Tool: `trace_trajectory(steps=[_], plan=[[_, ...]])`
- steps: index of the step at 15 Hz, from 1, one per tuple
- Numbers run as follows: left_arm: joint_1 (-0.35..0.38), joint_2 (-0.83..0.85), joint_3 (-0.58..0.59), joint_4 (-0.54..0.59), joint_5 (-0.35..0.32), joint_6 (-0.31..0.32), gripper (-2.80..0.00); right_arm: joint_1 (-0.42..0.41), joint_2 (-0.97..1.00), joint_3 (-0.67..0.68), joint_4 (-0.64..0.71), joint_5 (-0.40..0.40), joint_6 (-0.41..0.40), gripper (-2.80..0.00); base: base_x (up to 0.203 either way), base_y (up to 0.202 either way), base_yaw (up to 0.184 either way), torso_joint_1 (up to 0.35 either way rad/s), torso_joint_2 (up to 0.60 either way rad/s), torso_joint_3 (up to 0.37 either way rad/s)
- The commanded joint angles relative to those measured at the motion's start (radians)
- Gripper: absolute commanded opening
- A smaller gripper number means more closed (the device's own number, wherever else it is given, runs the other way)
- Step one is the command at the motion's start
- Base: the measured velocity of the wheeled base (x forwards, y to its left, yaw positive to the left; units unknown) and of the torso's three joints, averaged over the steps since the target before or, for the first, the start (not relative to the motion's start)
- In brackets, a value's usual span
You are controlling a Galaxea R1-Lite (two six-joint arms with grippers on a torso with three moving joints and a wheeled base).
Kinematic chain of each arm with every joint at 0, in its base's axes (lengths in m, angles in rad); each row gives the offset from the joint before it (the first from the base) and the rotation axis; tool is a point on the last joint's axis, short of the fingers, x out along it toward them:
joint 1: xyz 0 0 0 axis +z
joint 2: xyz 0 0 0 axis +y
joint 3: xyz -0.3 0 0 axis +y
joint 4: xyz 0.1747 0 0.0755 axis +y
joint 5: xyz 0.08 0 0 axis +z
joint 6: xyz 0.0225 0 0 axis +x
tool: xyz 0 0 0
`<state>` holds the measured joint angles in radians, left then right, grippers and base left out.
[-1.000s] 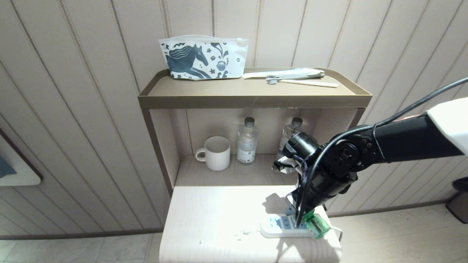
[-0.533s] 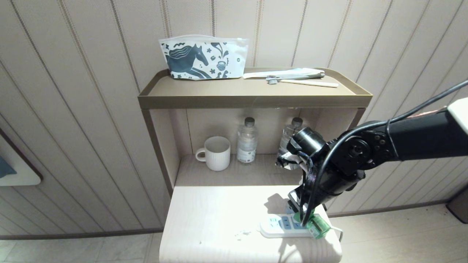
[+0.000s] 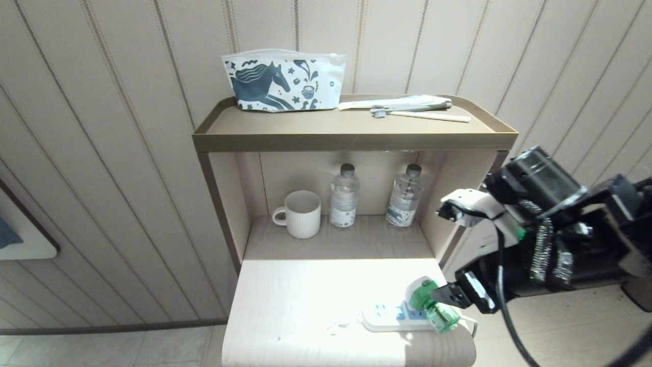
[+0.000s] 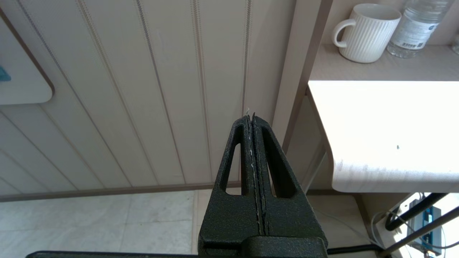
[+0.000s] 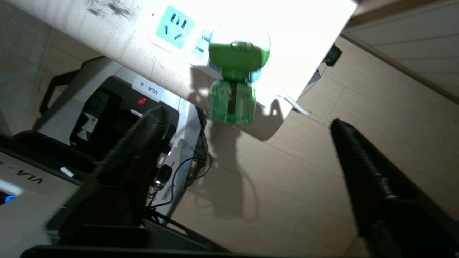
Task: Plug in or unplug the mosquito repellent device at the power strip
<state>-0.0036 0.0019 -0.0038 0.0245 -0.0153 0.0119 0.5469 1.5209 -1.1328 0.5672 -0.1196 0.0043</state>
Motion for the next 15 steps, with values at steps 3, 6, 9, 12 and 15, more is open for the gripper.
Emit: trace_trajectory(steps=[3, 6, 9, 12, 15], plan=[[0.001, 0.001, 0.0, 0.0, 0.0, 0.0, -2.8, -0.016, -0.384, 0.084, 0.094, -0.008, 0.0, -2.8, 0.0, 0.0, 0.0, 0.0, 0.0, 0.0], [0.001, 0.0, -0.001, 0.0, 0.0, 0.0, -2.8, -0.084, -0.585, 0.098, 0.208, -0.01, 0.007, -2.8, 0.0, 0.0, 0.0, 0.0, 0.0, 0.0], [0.001, 0.0, 0.0, 0.0, 0.0, 0.0, -2.8, -0.156, -0.748, 0.142, 0.283, -0.009, 0.028, -2.8, 0.0, 0.0, 0.0, 0.0, 0.0, 0.0], [0.001, 0.0, 0.0, 0.0, 0.0, 0.0, -2.8, -0.226, -0.932, 0.253, 0.295, -0.009, 0.049, -2.8, 0.0, 0.0, 0.0, 0.0, 0.0, 0.0], [0.0, 0.0, 0.0, 0.0, 0.0, 0.0, -2.8, -0.336, -1.1, 0.41, 0.285, -0.006, 0.051, -2.8, 0.0, 0.0, 0.0, 0.0, 0.0, 0.0]])
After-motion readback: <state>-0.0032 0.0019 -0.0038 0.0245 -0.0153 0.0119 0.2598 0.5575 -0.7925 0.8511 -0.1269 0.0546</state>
